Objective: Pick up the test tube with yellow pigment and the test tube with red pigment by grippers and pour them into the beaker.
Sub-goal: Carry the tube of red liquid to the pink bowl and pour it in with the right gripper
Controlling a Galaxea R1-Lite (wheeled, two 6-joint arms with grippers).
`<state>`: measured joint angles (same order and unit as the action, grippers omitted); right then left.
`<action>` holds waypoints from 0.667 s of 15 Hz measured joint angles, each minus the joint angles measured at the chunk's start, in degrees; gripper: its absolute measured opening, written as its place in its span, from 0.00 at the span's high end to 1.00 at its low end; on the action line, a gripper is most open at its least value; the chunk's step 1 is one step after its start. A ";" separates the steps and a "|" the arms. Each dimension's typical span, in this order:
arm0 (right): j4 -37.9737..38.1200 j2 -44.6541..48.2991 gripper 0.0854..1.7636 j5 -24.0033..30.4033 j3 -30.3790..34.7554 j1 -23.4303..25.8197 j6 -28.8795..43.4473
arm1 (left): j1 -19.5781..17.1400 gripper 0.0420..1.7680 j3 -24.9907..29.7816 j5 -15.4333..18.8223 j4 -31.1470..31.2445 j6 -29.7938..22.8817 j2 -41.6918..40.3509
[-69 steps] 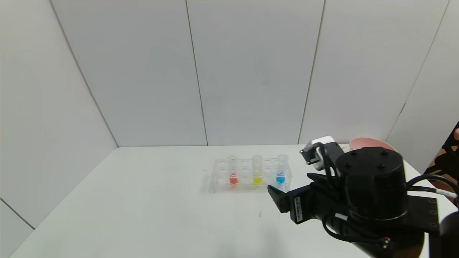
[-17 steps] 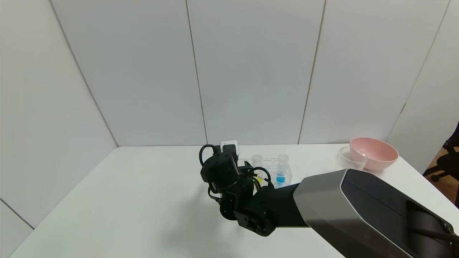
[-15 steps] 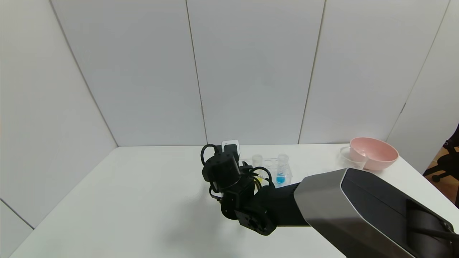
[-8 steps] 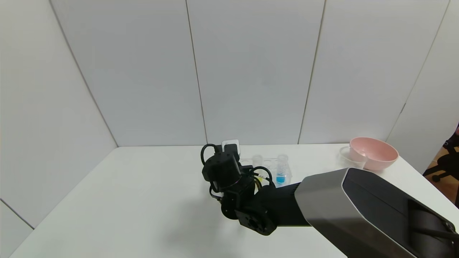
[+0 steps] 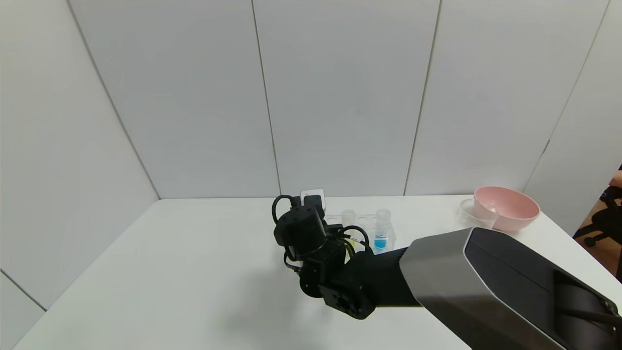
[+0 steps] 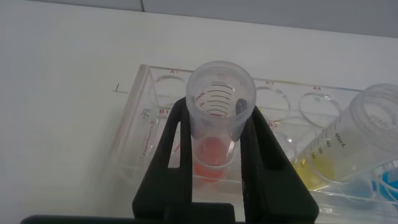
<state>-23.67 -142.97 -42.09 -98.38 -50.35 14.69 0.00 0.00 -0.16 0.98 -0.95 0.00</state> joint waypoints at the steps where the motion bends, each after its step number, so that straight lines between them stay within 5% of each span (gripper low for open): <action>1: 0.22 0.17 0.75 0.02 0.00 0.00 -0.02 | 0.00 0.03 0.00 0.00 0.00 0.00 0.00; 10: 5.25 6.25 0.75 0.33 -0.32 -0.28 -2.22 | 0.00 0.03 0.00 0.00 0.00 0.00 0.00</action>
<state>-18.42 -136.72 -41.76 -98.70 -50.63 12.47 0.00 0.00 -0.16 0.98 -0.95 0.00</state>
